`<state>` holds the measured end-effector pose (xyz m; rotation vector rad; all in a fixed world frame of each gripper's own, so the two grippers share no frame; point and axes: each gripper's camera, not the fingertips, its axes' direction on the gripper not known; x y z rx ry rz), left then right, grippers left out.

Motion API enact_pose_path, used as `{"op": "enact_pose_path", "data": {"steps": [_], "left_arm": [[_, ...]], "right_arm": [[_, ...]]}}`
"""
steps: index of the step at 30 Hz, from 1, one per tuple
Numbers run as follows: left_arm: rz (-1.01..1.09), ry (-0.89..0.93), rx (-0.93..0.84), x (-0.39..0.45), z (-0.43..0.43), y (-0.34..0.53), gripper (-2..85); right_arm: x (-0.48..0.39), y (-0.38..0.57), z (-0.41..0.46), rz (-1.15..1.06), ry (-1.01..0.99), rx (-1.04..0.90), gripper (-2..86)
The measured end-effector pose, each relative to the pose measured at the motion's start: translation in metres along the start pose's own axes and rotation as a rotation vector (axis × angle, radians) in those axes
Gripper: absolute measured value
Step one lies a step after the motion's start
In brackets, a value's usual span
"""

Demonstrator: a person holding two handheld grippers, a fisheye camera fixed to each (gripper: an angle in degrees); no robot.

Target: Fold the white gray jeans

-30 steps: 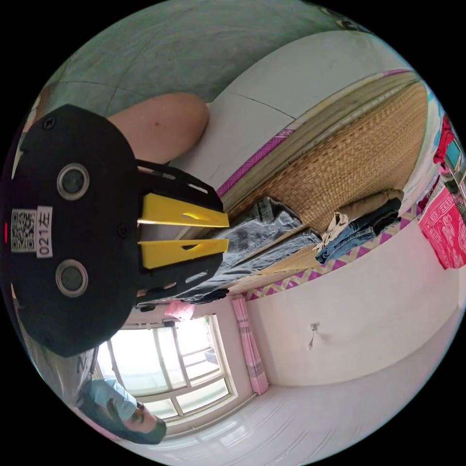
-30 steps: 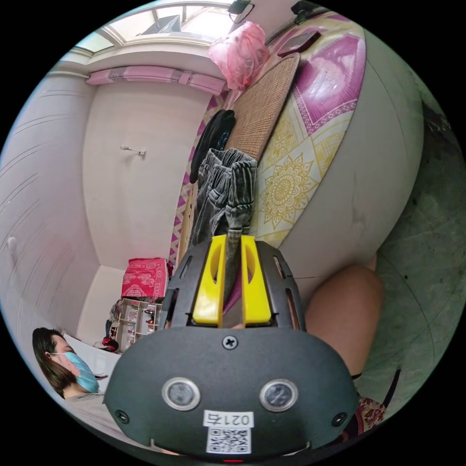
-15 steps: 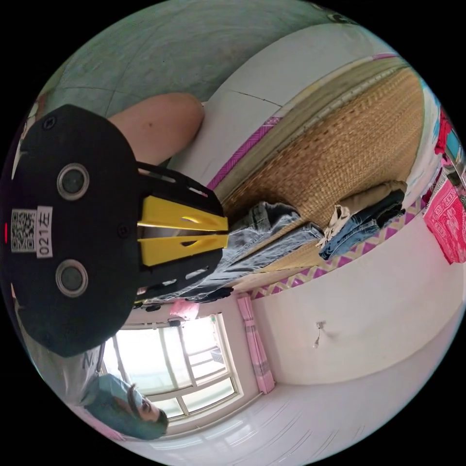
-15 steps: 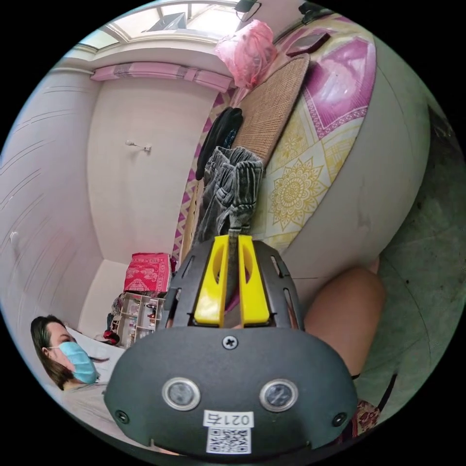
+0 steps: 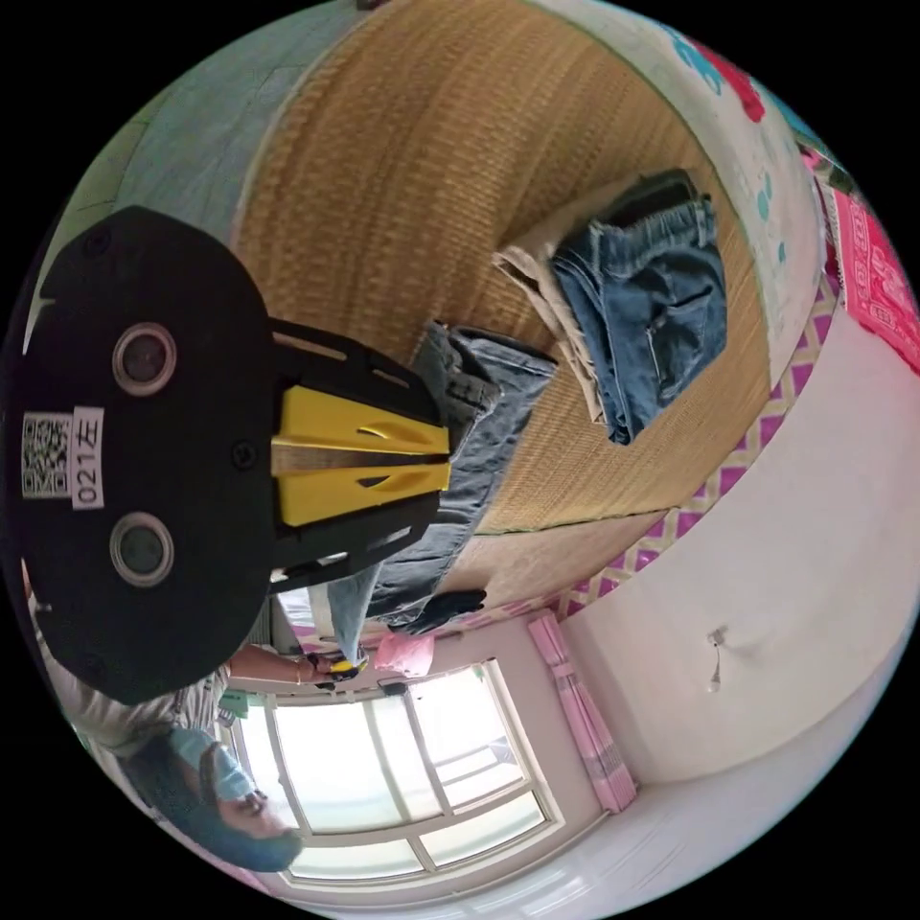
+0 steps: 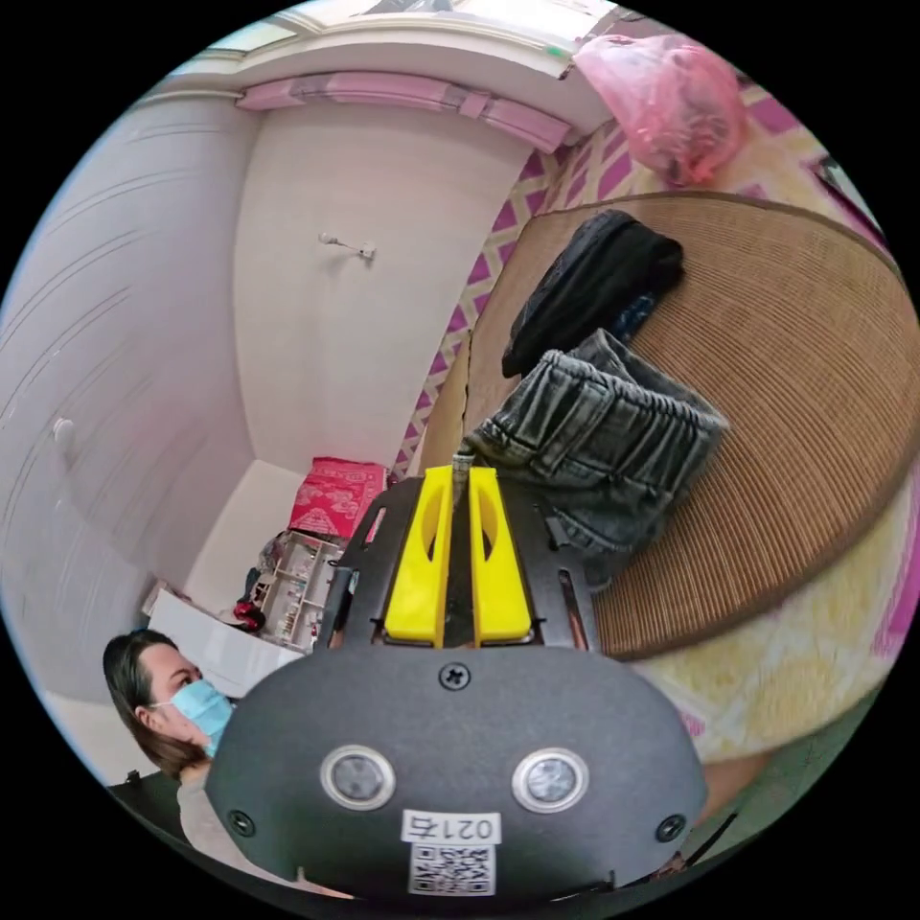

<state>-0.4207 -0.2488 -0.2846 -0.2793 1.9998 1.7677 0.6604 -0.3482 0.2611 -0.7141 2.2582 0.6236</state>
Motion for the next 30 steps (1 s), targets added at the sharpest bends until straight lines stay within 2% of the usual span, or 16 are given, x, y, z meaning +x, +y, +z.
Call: {"op": "enact_pose_path", "data": {"steps": [5,8,10,13,16,19,21,23,28,30], "left_arm": [[-0.058,-0.096,-0.104,-0.025,0.139,-0.123,-0.5],[-0.138,-0.14,-0.191,-0.075,0.222,-0.143,0.6],[-0.165,-0.1,-0.185,-0.104,0.242,-0.136,1.6],[-0.107,0.024,-0.104,-0.124,0.221,-0.115,4.7],[-0.024,0.03,0.005,-0.128,0.172,-0.083,5.5],[0.125,0.029,-0.088,-0.109,0.164,-0.047,5.8],[0.203,-0.034,-0.117,-0.092,0.166,-0.018,5.7],[0.268,-0.184,-0.095,-0.077,0.166,0.019,5.4],[0.375,-0.401,-0.055,-0.072,0.177,0.068,3.9],[0.36,-0.46,-0.158,-0.096,0.197,0.072,1.2]], "right_arm": [[-0.001,-0.141,0.122,0.001,0.167,-0.028,2.6],[0.033,-0.192,0.185,0.062,0.278,-0.066,3.9],[0.052,-0.21,0.206,0.081,0.3,-0.081,4.8],[0.046,-0.222,0.204,0.027,0.232,-0.046,5.8],[-0.002,-0.218,0.193,-0.143,0.2,-0.051,5.9],[-0.066,-0.197,0.2,-0.357,0.099,-0.13,4.4],[-0.104,-0.178,0.216,-0.473,0.077,-0.202,3.0],[-0.148,-0.15,0.238,-0.608,0.079,-0.287,1.8],[-0.197,-0.118,0.266,-0.657,0.066,-0.374,0.7],[-0.216,-0.11,0.273,-0.689,0.076,-0.395,0.5]]}}
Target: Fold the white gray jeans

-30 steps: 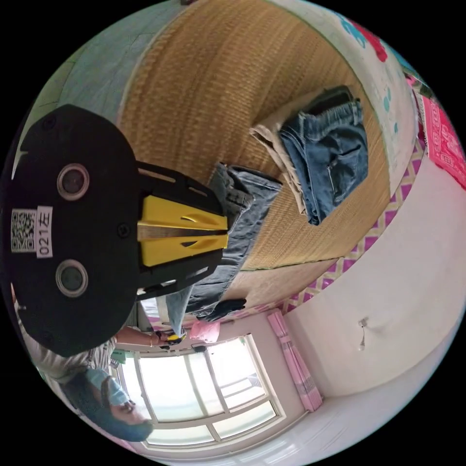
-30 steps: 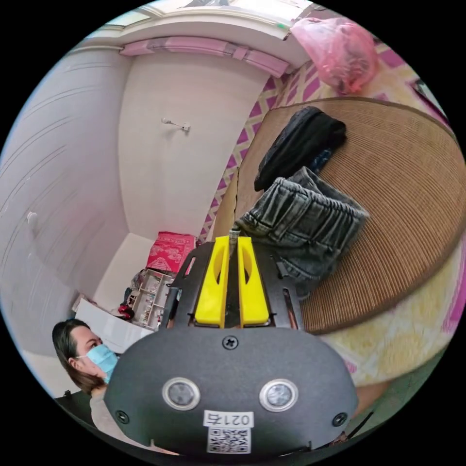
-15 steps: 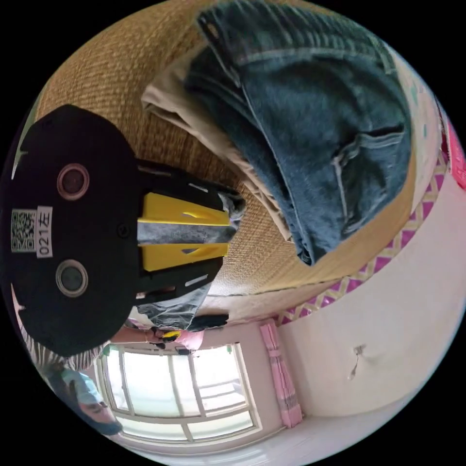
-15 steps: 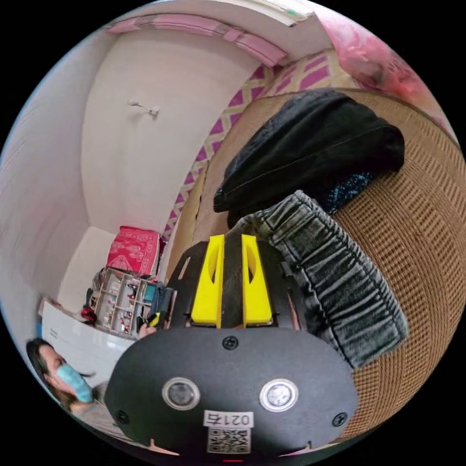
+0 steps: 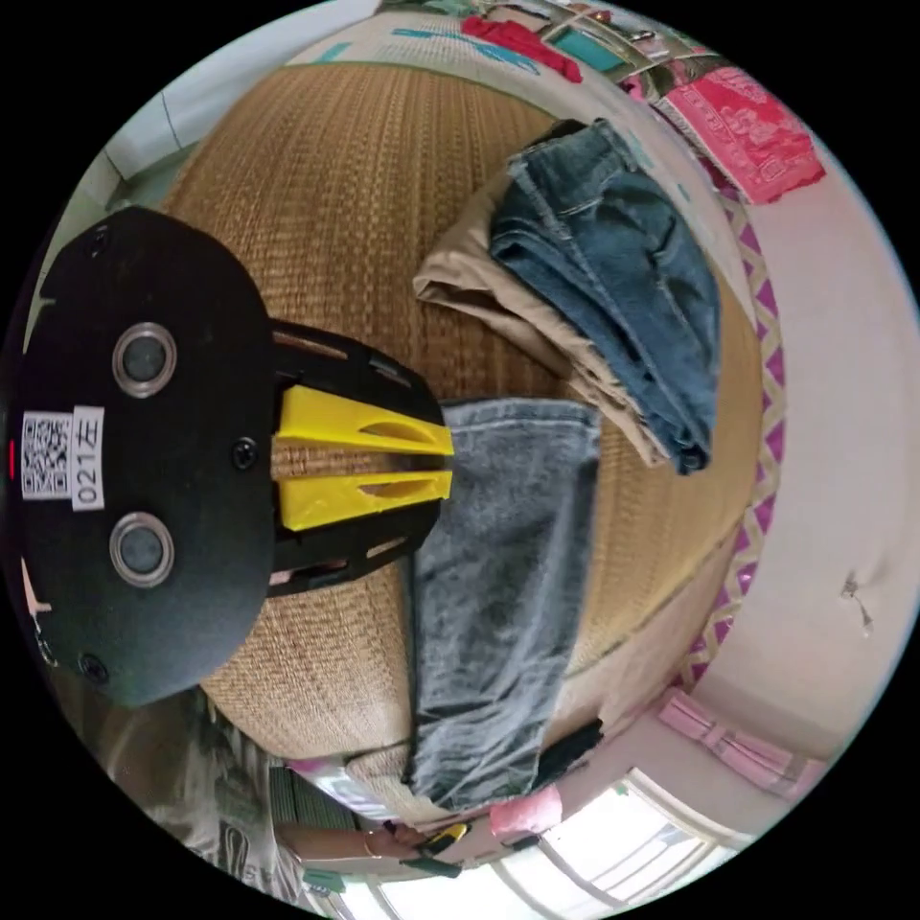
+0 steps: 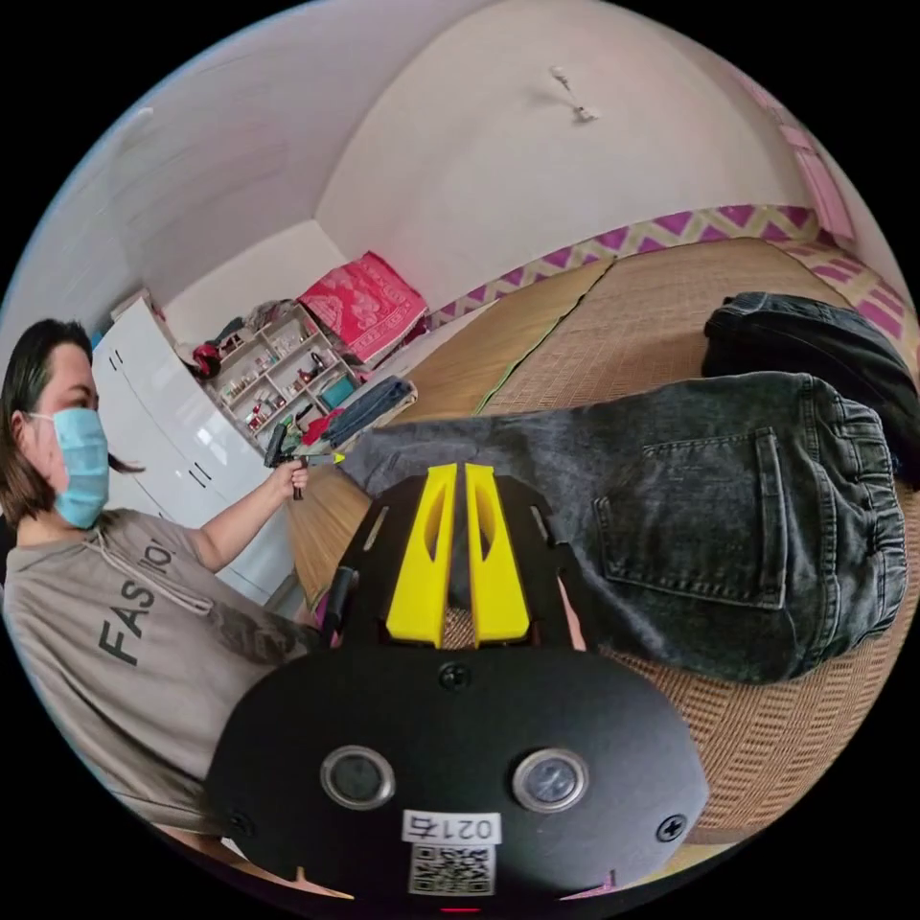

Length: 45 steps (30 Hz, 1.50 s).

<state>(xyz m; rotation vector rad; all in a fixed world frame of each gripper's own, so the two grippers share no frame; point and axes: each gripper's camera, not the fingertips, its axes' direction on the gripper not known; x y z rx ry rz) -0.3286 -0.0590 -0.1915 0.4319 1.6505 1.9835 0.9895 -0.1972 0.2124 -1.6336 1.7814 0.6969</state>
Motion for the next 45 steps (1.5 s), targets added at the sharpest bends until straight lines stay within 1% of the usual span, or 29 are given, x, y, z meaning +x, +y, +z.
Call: {"op": "enact_pose_path", "data": {"steps": [1,2,3,4,6,7,8,9,11,12,14,15,17,19,23,28,33,35,37,39,41,45], "left_arm": [[-0.023,0.04,0.041,-0.015,-0.004,0.009,0.0],[-0.054,0.093,0.015,-0.031,-0.004,0.012,-0.4],[-0.06,0.106,0.0,-0.036,-0.005,0.015,-0.6],[-0.059,0.108,-0.016,-0.042,-0.009,0.02,-0.7],[-0.042,0.048,-0.01,-0.045,-0.018,0.034,-0.8],[-0.06,0.014,0.027,-0.05,-0.03,0.047,-0.7],[-0.091,0.024,0.104,-0.056,-0.045,0.064,-0.6],[-0.104,0.051,0.136,-0.06,-0.051,0.073,-0.4],[-0.198,0.195,0.202,-0.077,-0.062,0.106,1.3],[-0.227,0.231,0.209,-0.082,-0.061,0.114,1.9],[-0.334,0.369,0.217,-0.104,-0.05,0.143,5.5],[-0.365,0.41,0.226,-0.111,-0.046,0.15,5.9],[-0.482,0.548,0.263,-0.14,-0.028,0.17,7.2],[-0.552,0.582,0.271,-0.158,-0.014,0.175,8.4],[-0.65,0.523,0.298,-0.184,0.001,0.174,9.4],[-0.684,0.456,0.311,-0.205,0.001,0.163,7.9],[-0.782,0.489,0.362,-0.238,0.009,0.167,5.9],[-0.833,0.537,0.393,-0.255,0.014,0.177,5.4],[-0.839,0.544,0.396,-0.263,0.008,0.184,6.4],[-0.809,0.502,0.383,-0.267,-0.009,0.189,9.1],[-0.767,0.491,0.326,-0.274,-0.024,0.186,12.6],[-0.726,0.425,0.261,-0.274,-0.033,0.159,15.0]], "right_arm": [[-0.013,-0.007,0.004,-0.021,0.013,-0.022,0.3],[-0.026,-0.014,0.007,-0.049,0.03,-0.049,0.1],[-0.032,-0.017,0.008,-0.064,0.043,-0.062,0.0],[-0.045,-0.023,0.012,-0.088,0.079,-0.095,-0.2],[-0.061,-0.032,0.019,-0.122,0.137,-0.156,-0.4],[-0.07,-0.037,0.024,-0.146,0.18,-0.179,-0.4],[-0.075,-0.044,0.029,-0.162,0.23,-0.192,-0.5],[-0.078,-0.048,0.032,-0.17,0.255,-0.193,-0.5],[-0.082,-0.065,0.047,-0.211,0.354,-0.226,-0.5],[-0.081,-0.068,0.053,-0.216,0.382,-0.252,-0.5],[-0.068,-0.076,0.086,-0.193,0.428,-0.444,-0.6],[-0.066,-0.076,0.089,-0.185,0.437,-0.465,-0.6],[-0.07,-0.083,0.078,-0.174,0.434,-0.412,-0.6],[-0.076,-0.089,0.076,-0.187,0.454,-0.403,-0.6],[-0.094,-0.102,0.076,-0.252,0.528,-0.411,-0.6],[-0.095,-0.116,0.066,-0.257,0.531,-0.413,-0.6],[-0.088,-0.127,0.055,-0.239,0.51,-0.421,-0.5],[-0.082,-0.128,0.048,-0.225,0.497,-0.415,-0.5],[-0.08,-0.128,0.043,-0.225,0.497,-0.412,-0.5],[-0.078,-0.126,0.039,-0.226,0.501,-0.411,-0.5],[-0.073,-0.123,0.033,-0.222,0.497,-0.409,-0.6],[-0.065,-0.116,0.023,-0.214,0.491,-0.405,-0.6]]}}
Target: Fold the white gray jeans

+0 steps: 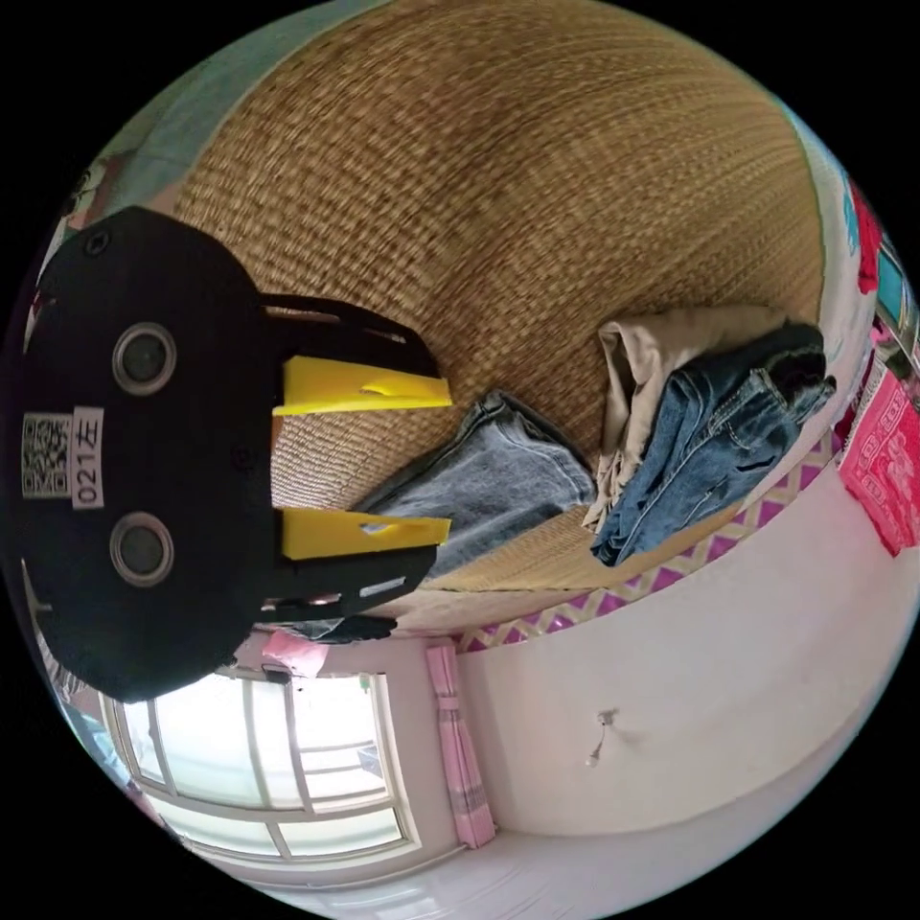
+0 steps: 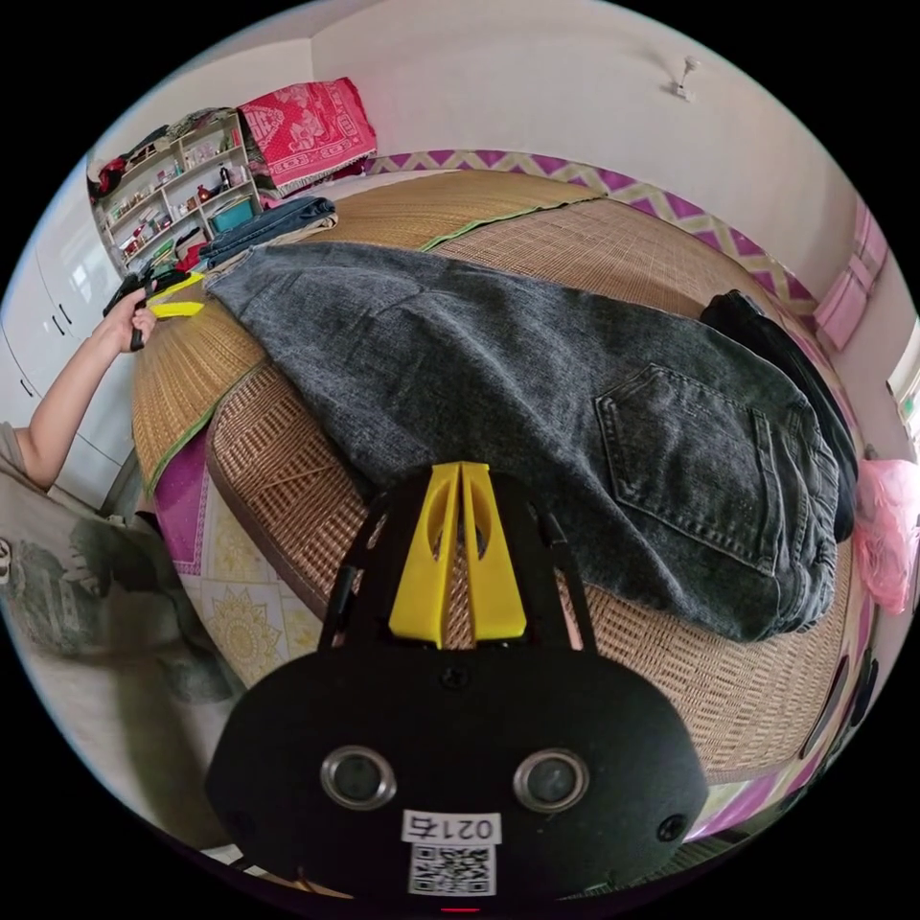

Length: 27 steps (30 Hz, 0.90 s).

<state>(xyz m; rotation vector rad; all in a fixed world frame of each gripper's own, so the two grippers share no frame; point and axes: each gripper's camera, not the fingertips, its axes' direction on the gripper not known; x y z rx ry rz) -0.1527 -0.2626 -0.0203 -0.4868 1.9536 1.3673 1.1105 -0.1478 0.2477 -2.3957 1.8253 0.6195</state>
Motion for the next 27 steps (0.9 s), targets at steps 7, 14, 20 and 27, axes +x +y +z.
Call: {"op": "enact_pose_path", "data": {"steps": [7,14,20,27], "left_arm": [[-0.032,-0.01,0.035,0.015,0.02,-0.02,13.8],[-0.125,0.171,0.124,-0.012,0.017,-0.002,1.0],[0.153,0.121,0.208,0.125,-0.015,0.033,-0.9],[0.761,0.077,0.245,0.436,0.025,0.185,-1.0]], "right_arm": [[0.014,0.031,0.001,-0.001,0.007,0.001,-0.6],[0.028,0.075,0.006,0.01,0.014,0.005,-0.6],[0.067,0.126,0.005,0.148,-0.113,0.042,-0.7],[0.089,0.253,-0.064,0.269,-0.107,0.281,-0.7]]}}
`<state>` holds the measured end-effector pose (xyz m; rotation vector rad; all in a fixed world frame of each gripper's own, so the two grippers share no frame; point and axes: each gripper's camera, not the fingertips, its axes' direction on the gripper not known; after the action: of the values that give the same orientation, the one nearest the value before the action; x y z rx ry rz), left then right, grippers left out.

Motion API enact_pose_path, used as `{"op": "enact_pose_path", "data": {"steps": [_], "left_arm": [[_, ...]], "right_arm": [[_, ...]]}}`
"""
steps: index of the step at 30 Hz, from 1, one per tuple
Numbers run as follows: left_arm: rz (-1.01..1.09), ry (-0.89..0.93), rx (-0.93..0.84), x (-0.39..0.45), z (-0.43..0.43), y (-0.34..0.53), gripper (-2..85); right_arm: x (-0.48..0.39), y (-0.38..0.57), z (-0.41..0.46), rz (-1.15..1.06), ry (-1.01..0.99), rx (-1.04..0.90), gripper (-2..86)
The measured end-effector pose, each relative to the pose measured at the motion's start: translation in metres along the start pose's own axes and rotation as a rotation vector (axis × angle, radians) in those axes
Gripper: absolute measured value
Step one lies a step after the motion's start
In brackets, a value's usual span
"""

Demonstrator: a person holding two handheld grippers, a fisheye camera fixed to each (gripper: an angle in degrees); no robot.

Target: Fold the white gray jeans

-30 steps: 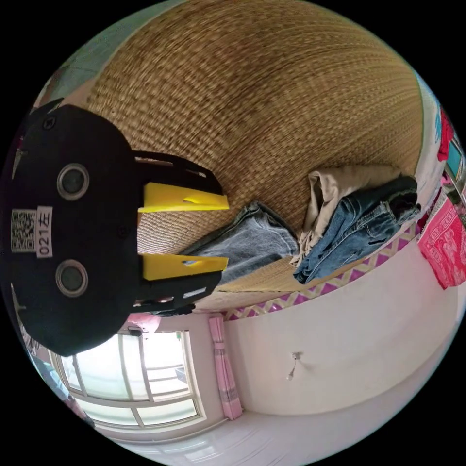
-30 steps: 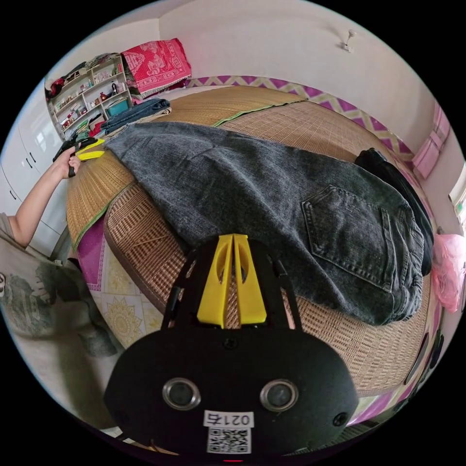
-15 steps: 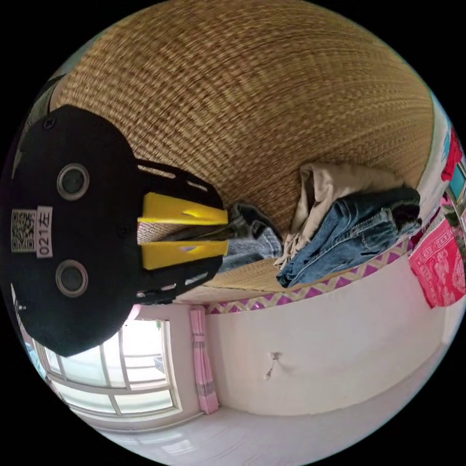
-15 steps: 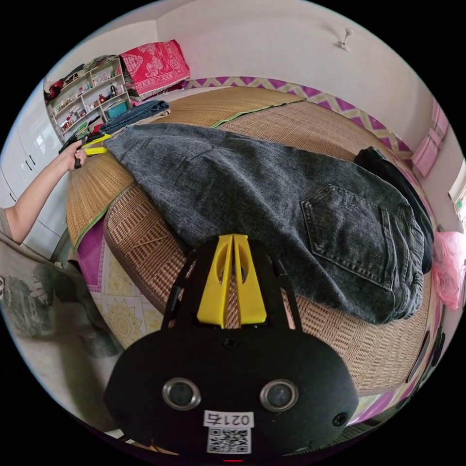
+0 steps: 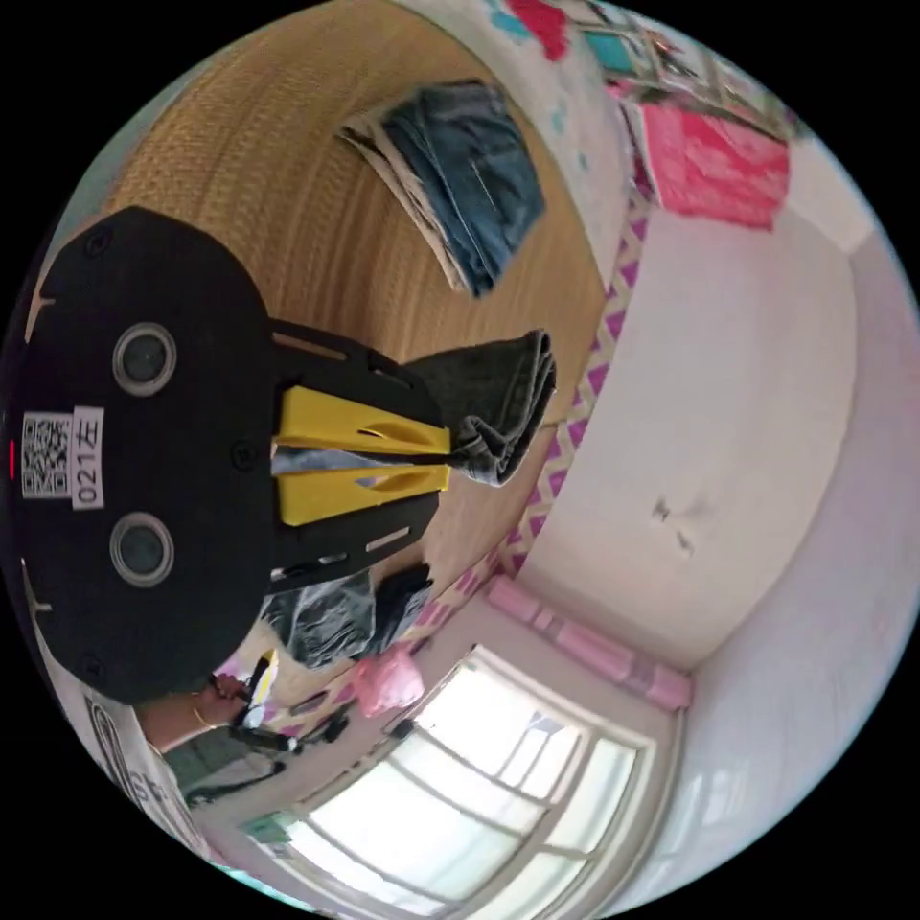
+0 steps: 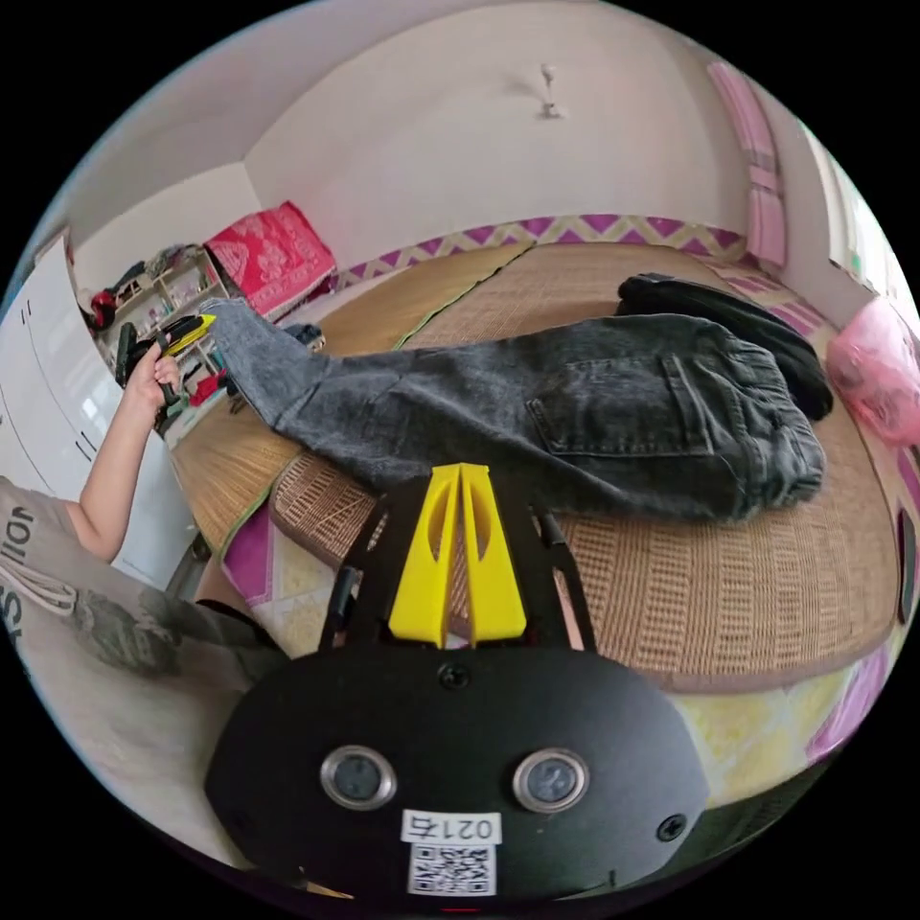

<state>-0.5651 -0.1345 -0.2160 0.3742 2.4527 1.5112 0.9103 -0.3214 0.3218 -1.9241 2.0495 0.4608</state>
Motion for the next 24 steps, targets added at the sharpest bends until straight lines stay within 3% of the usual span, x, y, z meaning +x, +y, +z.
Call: {"op": "enact_pose_path", "data": {"steps": [2,5,11,16,18,19,24], "left_arm": [[0.133,0.093,-0.073,0.115,0.062,0.012,-1.0],[0.199,0.166,-0.209,0.216,0.169,0.061,-0.9],[0.244,0.075,-0.534,0.294,0.372,0.207,-0.9],[0.339,0.057,-0.401,0.336,0.358,0.216,0.3],[0.35,0.086,-0.493,0.338,0.385,0.227,2.8],[0.336,0.125,-0.615,0.331,0.414,0.24,6.0],[0.189,0.444,-0.567,0.292,0.395,0.226,8.0]], "right_arm": [[0.019,0.044,-0.032,0.053,-0.005,0.052,-0.7],[0.044,0.098,-0.065,0.127,-0.001,0.1,-0.6],[0.081,0.189,-0.097,0.233,-0.012,0.111,-0.6],[0.1,0.236,-0.106,0.267,-0.014,0.097,-0.4],[0.107,0.247,-0.11,0.282,-0.019,0.107,-0.2],[0.112,0.25,-0.113,0.287,-0.025,0.118,0.1],[0.154,0.248,-0.124,0.411,-0.057,0.185,7.8]]}}
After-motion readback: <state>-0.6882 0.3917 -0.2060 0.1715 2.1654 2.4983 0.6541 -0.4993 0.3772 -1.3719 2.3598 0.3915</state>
